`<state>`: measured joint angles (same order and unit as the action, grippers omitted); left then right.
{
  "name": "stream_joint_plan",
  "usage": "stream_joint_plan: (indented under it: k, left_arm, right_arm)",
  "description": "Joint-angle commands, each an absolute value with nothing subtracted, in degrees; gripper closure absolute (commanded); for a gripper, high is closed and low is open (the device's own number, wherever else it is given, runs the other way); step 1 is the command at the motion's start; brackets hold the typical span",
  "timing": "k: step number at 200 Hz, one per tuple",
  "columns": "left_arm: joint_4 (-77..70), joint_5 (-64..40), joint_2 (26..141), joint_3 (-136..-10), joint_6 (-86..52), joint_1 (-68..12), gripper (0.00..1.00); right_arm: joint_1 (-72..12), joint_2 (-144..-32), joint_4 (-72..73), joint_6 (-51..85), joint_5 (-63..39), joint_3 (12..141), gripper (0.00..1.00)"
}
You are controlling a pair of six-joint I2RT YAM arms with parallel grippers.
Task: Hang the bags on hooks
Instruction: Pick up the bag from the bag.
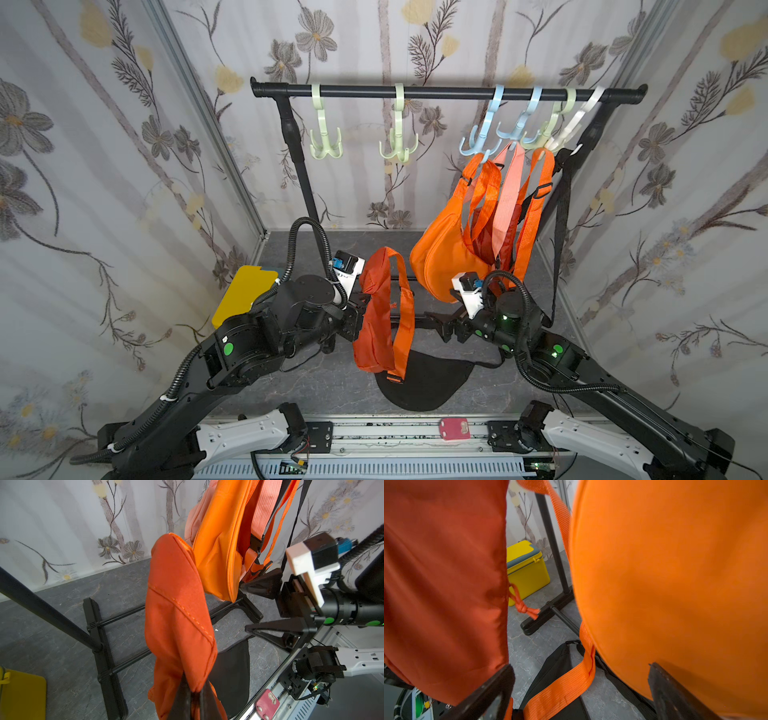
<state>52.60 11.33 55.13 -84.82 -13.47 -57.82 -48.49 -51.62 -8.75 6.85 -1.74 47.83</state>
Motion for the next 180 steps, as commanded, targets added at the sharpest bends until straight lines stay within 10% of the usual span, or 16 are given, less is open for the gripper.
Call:
stream_joint_plan:
  k: [1,115,127,140,180]
  left_arm:
    - [51.8,10.9,52.9,-83.4,-11.7,-57.8,1.0]
    - [49.7,10.2,46.4,-80.7,-12.2,-58.0,1.0]
    - [49.6,10.1,46.2,-80.5,-12.1,-58.0,1.0]
    - [50.0,11.0,46.0,-80.5,-12.0,-58.0,1.0]
    - [48.7,19.0,42.3,-79.0,-13.0,-58.0,1.0]
  right_arm:
    - [-49.6,-55.0,-1.4,3.8,3.0,48.2,0.0]
    - [-50.0,-76.6,14.4,6.4,-2.6,50.0,0.03]
    - [-50.0,-77.9,15.6,7.2,-4.3,50.2,0.35]
    - [-50.0,-78.1,16.3,8.7,-5.4,50.4,1.0]
    - [-50.4,-69.7,14.7,12.2,-6.3,49.4,1.0]
